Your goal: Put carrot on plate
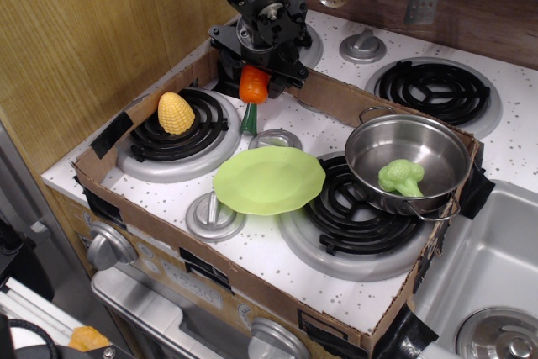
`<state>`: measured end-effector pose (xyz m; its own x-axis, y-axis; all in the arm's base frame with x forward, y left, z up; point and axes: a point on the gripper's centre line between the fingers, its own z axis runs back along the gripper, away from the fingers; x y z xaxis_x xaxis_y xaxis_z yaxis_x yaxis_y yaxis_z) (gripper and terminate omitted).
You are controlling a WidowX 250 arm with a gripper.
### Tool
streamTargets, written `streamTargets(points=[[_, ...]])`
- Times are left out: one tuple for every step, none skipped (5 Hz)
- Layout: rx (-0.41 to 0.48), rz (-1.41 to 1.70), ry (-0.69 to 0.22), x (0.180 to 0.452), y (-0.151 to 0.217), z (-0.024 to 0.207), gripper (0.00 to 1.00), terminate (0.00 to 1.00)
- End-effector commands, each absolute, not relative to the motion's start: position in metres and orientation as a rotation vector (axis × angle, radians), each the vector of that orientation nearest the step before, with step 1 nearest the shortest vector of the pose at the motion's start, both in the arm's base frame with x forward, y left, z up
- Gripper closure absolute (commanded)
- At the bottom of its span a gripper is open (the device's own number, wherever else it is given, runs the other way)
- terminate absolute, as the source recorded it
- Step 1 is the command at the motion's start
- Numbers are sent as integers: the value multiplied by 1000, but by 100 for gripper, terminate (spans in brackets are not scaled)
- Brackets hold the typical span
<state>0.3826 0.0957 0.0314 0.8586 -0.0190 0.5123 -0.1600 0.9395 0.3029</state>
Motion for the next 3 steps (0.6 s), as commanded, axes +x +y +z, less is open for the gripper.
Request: streamTargets(points=[[370,76,-585,382,88,78,100,0],[366,87,-532,376,79,98,100,0],[344,139,-487,373,70,115,100,0]])
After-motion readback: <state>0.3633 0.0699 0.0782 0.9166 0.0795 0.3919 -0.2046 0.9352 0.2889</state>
